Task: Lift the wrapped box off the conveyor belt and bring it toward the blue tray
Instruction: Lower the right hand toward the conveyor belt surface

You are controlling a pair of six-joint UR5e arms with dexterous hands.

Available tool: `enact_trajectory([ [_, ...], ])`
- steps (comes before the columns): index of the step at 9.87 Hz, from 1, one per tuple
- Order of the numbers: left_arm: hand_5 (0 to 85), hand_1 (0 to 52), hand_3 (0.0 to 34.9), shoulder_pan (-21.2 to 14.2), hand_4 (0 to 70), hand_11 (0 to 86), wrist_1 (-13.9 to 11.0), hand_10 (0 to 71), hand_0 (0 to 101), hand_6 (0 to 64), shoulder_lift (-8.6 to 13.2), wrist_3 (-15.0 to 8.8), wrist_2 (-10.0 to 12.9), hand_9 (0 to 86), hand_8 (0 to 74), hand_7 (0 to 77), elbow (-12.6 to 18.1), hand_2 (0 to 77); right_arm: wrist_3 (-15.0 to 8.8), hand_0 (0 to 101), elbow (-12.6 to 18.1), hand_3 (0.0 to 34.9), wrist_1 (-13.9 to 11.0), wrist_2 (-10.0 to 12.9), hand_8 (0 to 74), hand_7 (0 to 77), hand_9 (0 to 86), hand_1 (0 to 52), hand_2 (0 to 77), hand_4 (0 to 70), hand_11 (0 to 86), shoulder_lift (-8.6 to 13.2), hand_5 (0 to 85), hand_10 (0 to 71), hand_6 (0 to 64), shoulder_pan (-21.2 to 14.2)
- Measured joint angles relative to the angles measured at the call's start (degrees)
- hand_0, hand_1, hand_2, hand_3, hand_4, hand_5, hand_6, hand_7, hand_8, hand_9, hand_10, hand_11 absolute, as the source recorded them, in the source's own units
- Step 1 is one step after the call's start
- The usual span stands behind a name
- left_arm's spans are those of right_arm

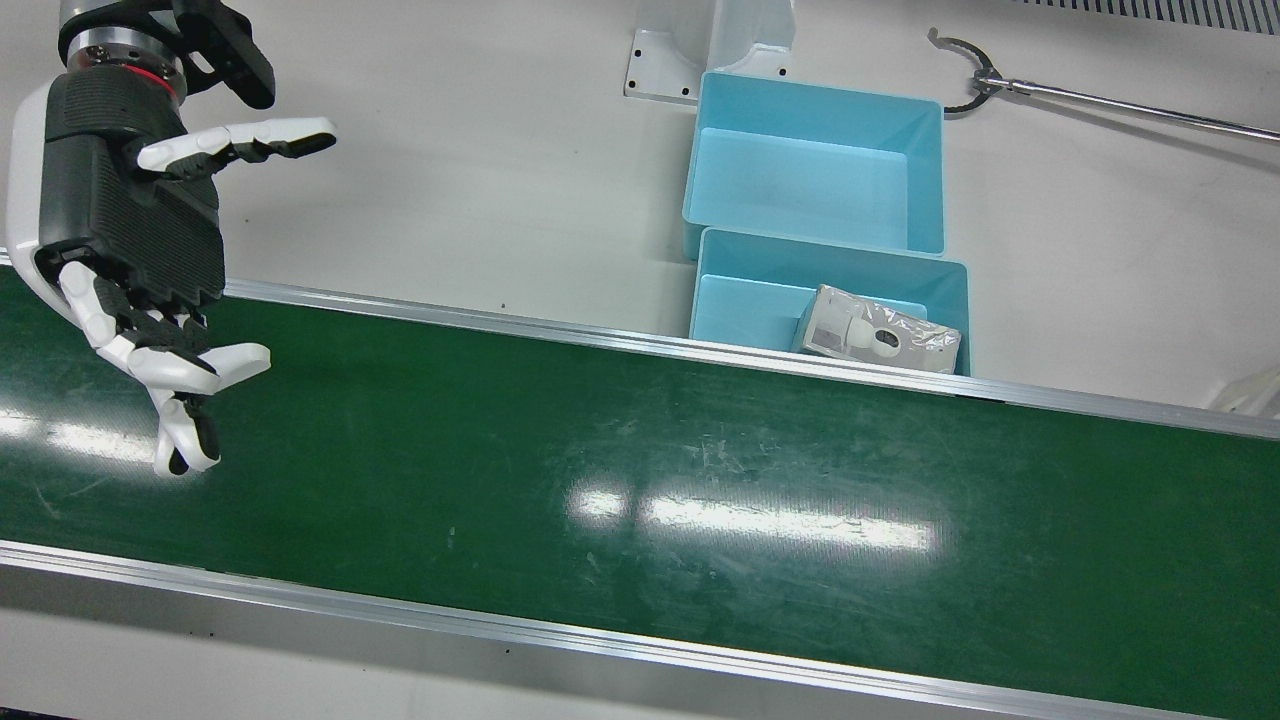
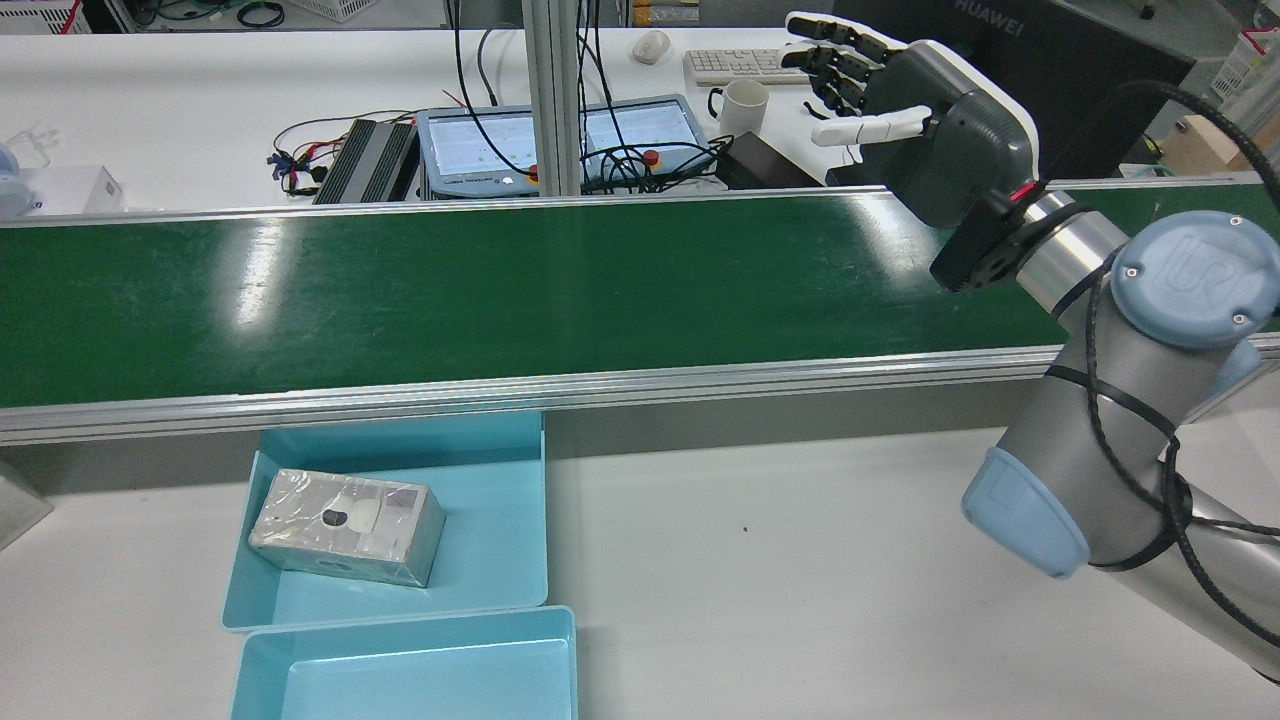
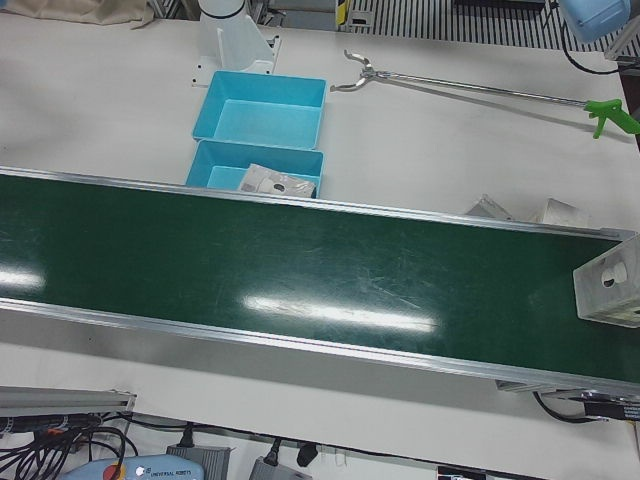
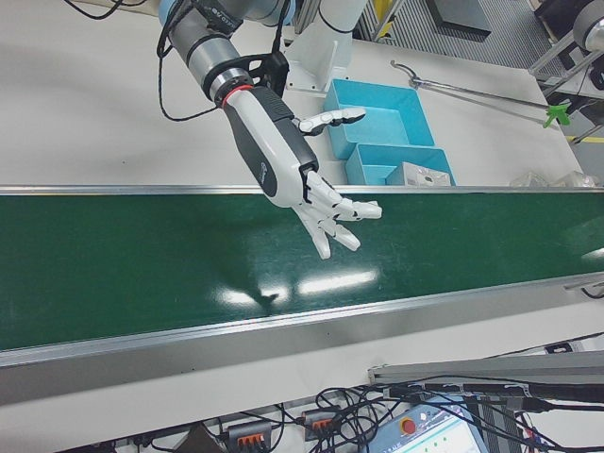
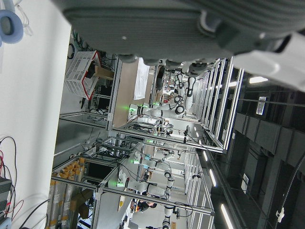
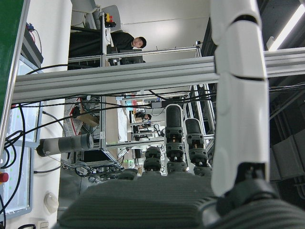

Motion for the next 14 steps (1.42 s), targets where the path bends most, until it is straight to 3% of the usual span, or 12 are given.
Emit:
enact_trajectory([
  [1,1.1,0.0,0.0,0.0,0.0,0.5,0.0,0.0,0,0.0,0.0,0.0,0.0,0.0,0.5,0.5,0.0,0.5,0.0,50,-0.6,0.1,0.1,0.0,9.3,33.3,11.4,14.7,10.4,13.6,1.1,0.0,21.3,0.0,13.6,-0.2],
  [2,1.1,0.0,0.0,0.0,0.0,0.5,0.0,0.0,0,0.0,0.0,0.0,0.0,0.0,0.5,0.5,0.0,0.5,0.0,50,-1.6,0.0,0.3,0.1,4.4,24.5,2.7,14.7,10.4,12.0,1.1,0.3,16.4,0.0,10.4,-0.6],
  [7,1.1,0.0,0.0,0.0,0.0,0.5,0.0,0.0,0,0.5,0.0,0.0,0.0,0.0,0.5,0.5,0.0,1.1,0.0,50,-4.3,0.0,0.5,0.2,5.5,25.1,6.5,15.8,10.4,10.4,1.1,2.1,14.2,0.0,8.7,-2.5],
  [8,1.1,0.0,0.0,0.0,0.0,0.5,0.0,0.0,0,0.0,0.0,0.0,0.0,0.5,0.5,0.5,0.0,1.1,0.1,50,-5.5,0.1,1.2,0.2,5.5,23.5,6.5,12.5,6.0,8.7,1.1,2.3,13.6,0.0,8.2,-3.0],
  [9,1.1,0.0,0.0,0.0,0.0,0.5,0.0,0.0,0,0.0,0.0,0.0,0.0,0.5,0.5,0.5,0.0,1.1,0.1,49,-6.3,0.1,2.5,0.2,3.3,19.6,4.9,14.2,4.4,7.6,1.1,2.4,12.5,0.0,8.2,-3.2],
  [10,1.1,0.0,0.0,0.0,0.0,0.5,0.0,0.5,0,0.5,0.0,0.0,0.0,0.5,0.5,0.5,0.0,1.1,0.1,49,-6.8,0.0,3.7,0.2,3.3,24.0,4.4,14.2,7.6,9.8,1.1,2.4,14.7,0.0,8.2,-3.3],
  [14,1.1,0.0,0.0,0.0,0.0,0.5,0.0,0.0,0,0.5,0.0,0.0,0.0,0.0,0.5,0.5,0.0,0.5,0.0,48,-8.4,0.2,5.1,0.9,3.8,21.3,5.4,12.5,7.1,9.8,1.1,2.5,14.7,0.0,8.2,-3.5],
])
